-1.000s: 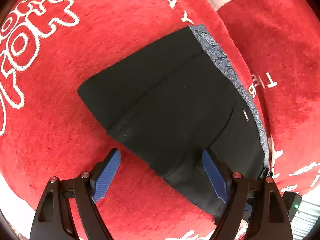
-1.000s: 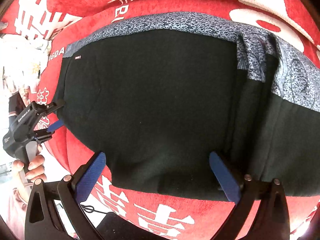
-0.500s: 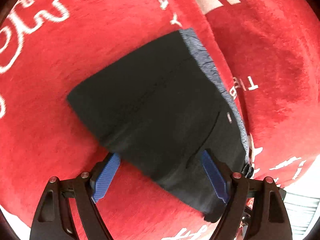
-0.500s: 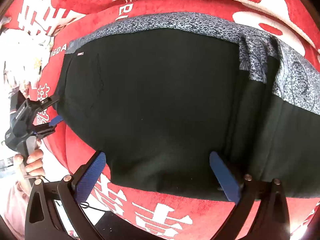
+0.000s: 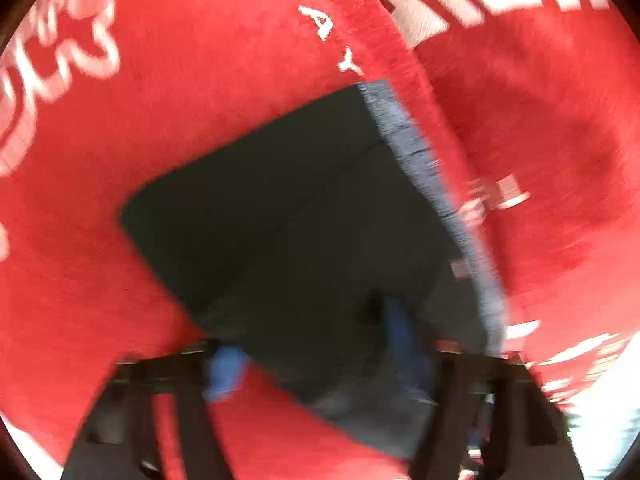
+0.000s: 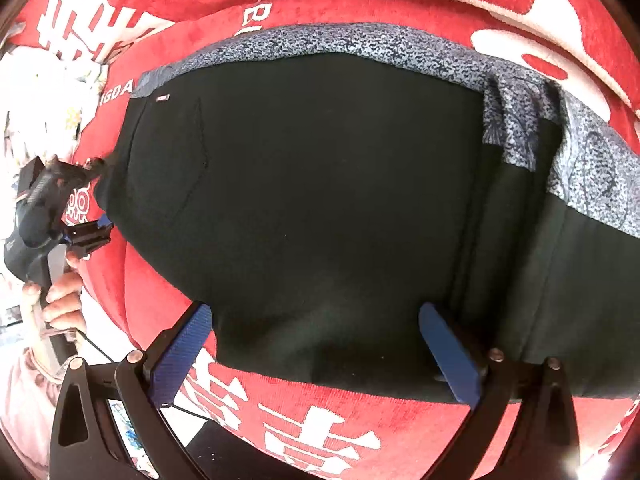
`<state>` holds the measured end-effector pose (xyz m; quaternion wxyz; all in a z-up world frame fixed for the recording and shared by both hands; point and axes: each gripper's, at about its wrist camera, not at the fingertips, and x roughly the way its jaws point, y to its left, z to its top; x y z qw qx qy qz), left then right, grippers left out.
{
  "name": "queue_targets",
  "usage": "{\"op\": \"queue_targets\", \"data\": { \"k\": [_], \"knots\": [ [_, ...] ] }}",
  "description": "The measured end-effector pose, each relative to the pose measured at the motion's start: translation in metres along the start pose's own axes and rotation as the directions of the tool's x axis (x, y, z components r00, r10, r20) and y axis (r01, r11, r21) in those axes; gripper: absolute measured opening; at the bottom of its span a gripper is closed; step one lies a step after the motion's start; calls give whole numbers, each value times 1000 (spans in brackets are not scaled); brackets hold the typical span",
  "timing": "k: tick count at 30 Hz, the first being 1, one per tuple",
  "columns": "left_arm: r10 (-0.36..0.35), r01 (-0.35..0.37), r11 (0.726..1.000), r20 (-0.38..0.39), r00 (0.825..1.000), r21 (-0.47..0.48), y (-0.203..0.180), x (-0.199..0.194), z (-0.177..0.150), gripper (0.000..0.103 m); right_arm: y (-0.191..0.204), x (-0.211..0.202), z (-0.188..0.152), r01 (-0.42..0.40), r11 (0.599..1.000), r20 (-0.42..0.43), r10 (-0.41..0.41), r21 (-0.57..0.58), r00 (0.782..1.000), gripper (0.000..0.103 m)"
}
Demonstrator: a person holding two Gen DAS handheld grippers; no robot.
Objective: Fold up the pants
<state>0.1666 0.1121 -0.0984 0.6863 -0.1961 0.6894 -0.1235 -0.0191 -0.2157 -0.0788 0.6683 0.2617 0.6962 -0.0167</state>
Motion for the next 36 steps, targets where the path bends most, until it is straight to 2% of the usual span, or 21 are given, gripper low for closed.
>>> {"op": "queue_targets", "data": {
  "k": [2,3,4,5,6,8,9,11,13,15,17,19,20,25,28,29,30,31,32,33,36],
  "knots": [
    [82,-88,989,61,995,115,-17,-10,-7,42,3,-6,2,-3,1000,10,3,14,1000,99],
    [140,-160,966,108,984,204,-32,-15,-14,39,5,-13,4,-18,1000,25,18,18,1000,90],
    [188,-225,935,153,970,275,-45,-18,-21,38,9,-23,7,-38,999,51,38,13,998,77],
    [245,-314,877,224,943,364,-63,-21,-32,38,13,-30,10,-49,999,66,48,4,997,70],
    [268,-358,841,264,927,405,-71,-23,-39,38,19,-39,16,-64,998,82,65,-12,995,63],
    [297,-434,771,339,893,466,-87,-24,-52,37,29,-49,30,-102,994,91,104,-36,990,62],
    [299,-447,758,356,885,476,-89,-24,-56,37,36,-55,41,-128,991,90,132,-50,987,62],
    [306,-459,749,366,879,477,-91,-24,-58,37,54,-61,64,-171,982,78,177,-87,981,66],
    [315,-481,728,385,867,488,-96,-23,-57,37,83,-63,91,-194,971,58,204,-140,977,77],
    [334,-541,656,440,834,527,-101,-21,-68,37,109,-61,110,-228,954,14,235,-194,972,79],
    [342,-605,556,506,792,570,-114,-14,-82,37,141,-55,131,-275,929,-58,269,-247,961,81],
    [344,-633,504,535,772,588,-120,-11,-87,37,171,-44,149,-324,904,-142,295,-279,945,83],
    [345,-642,487,545,764,592,-122,-10,-88,37,186,-36,158,-335,897,-175,295,-288,939,83],
    [346,-654,464,558,754,597,-124,-8,-86,37,243,3,172,-314,879,-300,210,-358,930,84],
    [341,-663,450,571,746,598,-125,-8,-88,37,270,30,168,-268,862,-348,115,-429,930,84],
    [340,-662,452,571,748,598,-126,-9,-88,37,271,37,169,-263,865,-364,101,-427,926,80],
    [339,-658,459,566,751,597,-126,-11,-88,37,271,45,169,-256,873,-373,93,-416,923,42],
    [341,-649,471,555,759,598,-126,-12,-88,37,268,48,170,-247,879,-371,87,-409,924,23],
    [324,-631,489,547,772,602,-127,-17,-88,37,263,49,172,-231,888,-356,83,-398,931,22],
    [309,-622,494,546,779,607,-128,-22,-90,37,255,43,171,-250,889,-340,116,-383,933,22],
    [249,-607,492,567,785,624,-146,-40,-103,37,229,14,163,-334,874,-287,239,-353,928,22]
  ]
}}
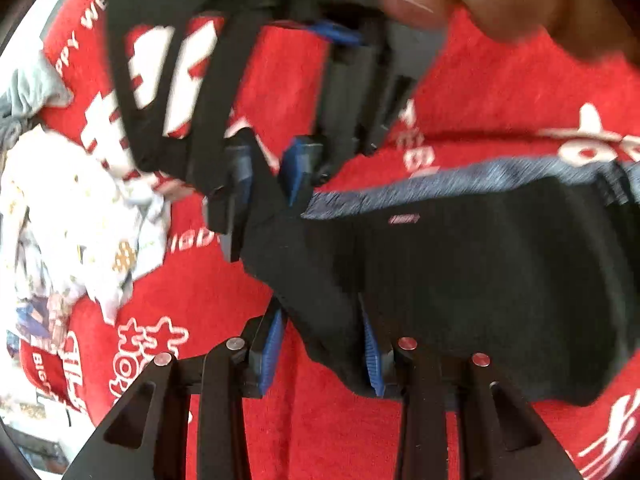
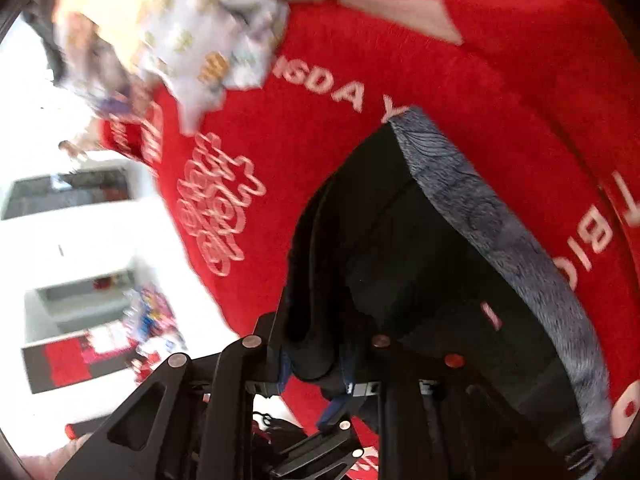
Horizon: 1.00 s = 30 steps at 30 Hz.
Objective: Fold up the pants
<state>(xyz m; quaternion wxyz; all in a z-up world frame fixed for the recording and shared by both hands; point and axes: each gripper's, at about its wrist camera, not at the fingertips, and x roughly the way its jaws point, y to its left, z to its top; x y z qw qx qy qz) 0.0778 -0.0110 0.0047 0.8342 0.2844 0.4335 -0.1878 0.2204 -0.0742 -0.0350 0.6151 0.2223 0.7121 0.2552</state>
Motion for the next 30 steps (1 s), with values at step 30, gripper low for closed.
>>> {"op": "queue_targets", "data": {
  "k": [30],
  "knots": [
    [-488,427,772,9,873,471,-354,-143,62,37,-290,-199,-430,-502,755,711,68,422,700,23]
  ]
}}
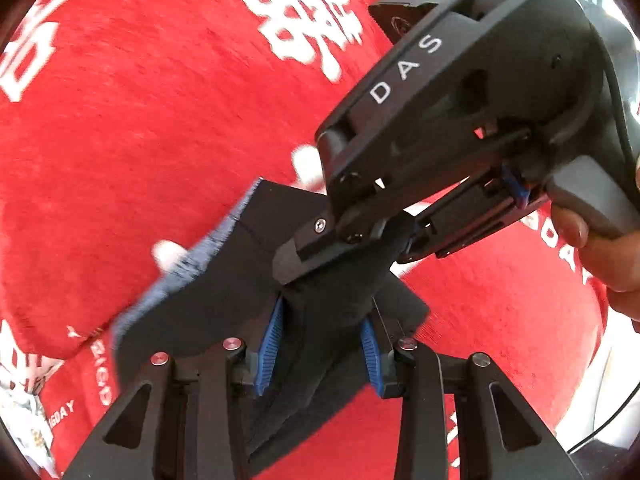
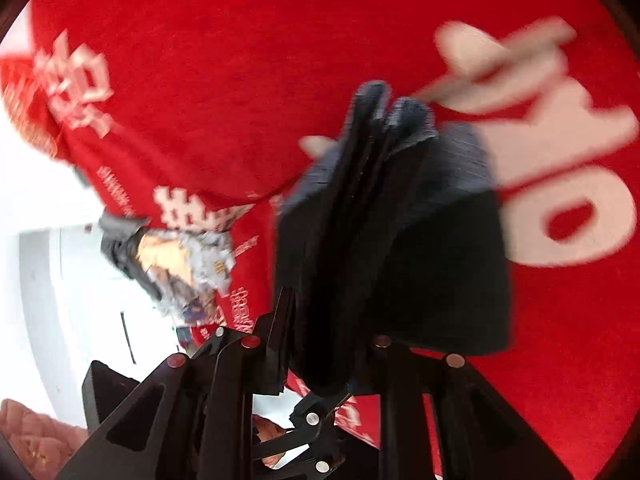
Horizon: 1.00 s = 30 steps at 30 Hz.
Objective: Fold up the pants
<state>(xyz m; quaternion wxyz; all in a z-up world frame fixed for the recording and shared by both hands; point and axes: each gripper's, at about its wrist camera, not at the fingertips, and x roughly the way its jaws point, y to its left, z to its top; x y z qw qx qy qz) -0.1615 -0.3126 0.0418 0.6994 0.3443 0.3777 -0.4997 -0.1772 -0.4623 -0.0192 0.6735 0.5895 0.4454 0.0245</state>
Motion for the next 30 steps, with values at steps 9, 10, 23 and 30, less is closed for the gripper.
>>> {"op": "queue_targets", "data": {
  "k": [9,10,23,30],
  "knots": [
    [-28,29,1000,-135,990,2,-3,10,-22,54,-59,16,-12,13,997,-6,-13,81,1000,24],
    [-29,29,1000,-144,989,-3,-2,4,-22,55,-61,14,-15,19,997,-3,-19,80,1000,25],
    [18,-190,874,-360,933,-447,152,-3,-74,56,-14,0,-32,452,891,8,-452,-44,892,46],
    [-22,-191,831,-373,928,-523,158,10,-98,77,29,-9,-24,501,855,132,-486,-132,864,34]
  ]
}}
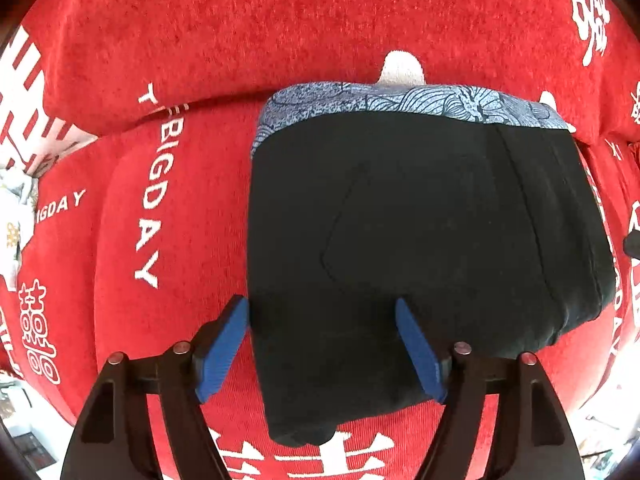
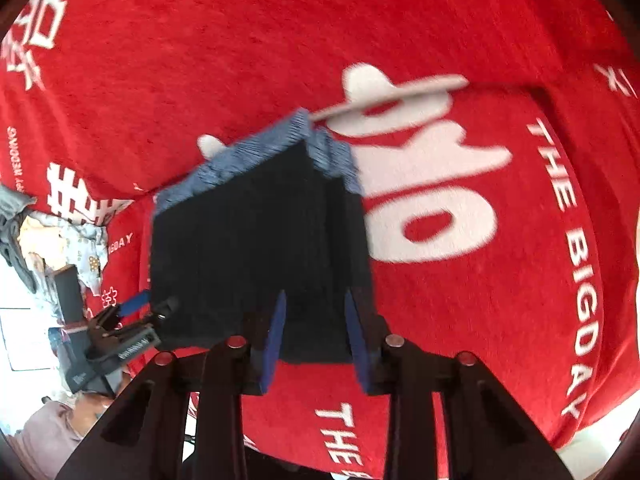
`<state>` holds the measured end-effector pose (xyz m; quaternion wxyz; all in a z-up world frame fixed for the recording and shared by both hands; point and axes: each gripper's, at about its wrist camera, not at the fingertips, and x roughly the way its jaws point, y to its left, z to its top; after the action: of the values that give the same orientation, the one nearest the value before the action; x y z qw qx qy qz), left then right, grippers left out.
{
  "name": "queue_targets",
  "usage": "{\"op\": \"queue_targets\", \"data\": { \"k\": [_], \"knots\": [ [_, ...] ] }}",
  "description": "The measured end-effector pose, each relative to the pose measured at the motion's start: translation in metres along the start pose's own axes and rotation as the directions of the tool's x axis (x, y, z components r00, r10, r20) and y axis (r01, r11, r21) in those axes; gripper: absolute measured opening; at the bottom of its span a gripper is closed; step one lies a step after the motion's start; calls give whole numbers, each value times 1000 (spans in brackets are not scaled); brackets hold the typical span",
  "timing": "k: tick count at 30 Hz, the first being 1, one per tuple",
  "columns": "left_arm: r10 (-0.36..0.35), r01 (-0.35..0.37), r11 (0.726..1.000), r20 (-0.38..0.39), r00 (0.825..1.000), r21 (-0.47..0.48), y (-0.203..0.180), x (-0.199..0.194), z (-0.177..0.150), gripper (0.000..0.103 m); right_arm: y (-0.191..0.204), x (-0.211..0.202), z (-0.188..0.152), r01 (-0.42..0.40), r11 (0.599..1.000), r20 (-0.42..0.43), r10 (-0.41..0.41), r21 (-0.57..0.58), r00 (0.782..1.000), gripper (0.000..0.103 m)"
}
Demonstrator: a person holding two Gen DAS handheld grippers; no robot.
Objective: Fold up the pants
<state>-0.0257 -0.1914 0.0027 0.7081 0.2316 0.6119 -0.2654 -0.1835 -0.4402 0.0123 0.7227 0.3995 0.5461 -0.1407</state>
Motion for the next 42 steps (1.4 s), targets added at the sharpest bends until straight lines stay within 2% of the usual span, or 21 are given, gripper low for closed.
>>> {"op": "queue_targets", "data": {
  "k": [3,6,8,9,10,17,24,28,37,42],
  "knots": [
    [-7,7,1000,-12,1000,1,-4,1,4,88,13,19,4,15,1000,-33,-16,-24,999,34],
    [-20,20,1000,-27,999,-2,-5,-1,5,88,17,44,-6,78,996,-73,-81,-40,994,34],
    [-28,28,1000,-33,999,0,-5,2,8,90,18,53,-11,114,992,-64,-118,-56,991,34],
    [-19,19,1000,-35,999,2,-5,3,9,99,18,53,-12,119,991,-56,-122,-57,991,34],
    [-4,4,1000,-42,999,2,-2,8,12,103,19,52,-12,122,991,-52,-125,-53,991,34],
    [-35,34,999,-84,996,-21,4,14,16,103,25,53,-11,158,986,-64,-161,-48,985,36],
    [-43,44,999,-107,993,9,4,15,17,103,45,58,-15,209,976,-47,-212,-60,976,51],
    [-48,51,998,-107,993,27,7,19,18,103,58,63,-19,268,959,-50,-273,-96,961,55],
    [-79,85,996,-123,989,37,20,31,19,103,81,64,-40,322,943,-49,-327,-89,944,62],
    [-81,86,996,-121,989,34,24,31,17,103,76,52,-56,300,952,-38,-302,-60,952,72]
  ]
}}
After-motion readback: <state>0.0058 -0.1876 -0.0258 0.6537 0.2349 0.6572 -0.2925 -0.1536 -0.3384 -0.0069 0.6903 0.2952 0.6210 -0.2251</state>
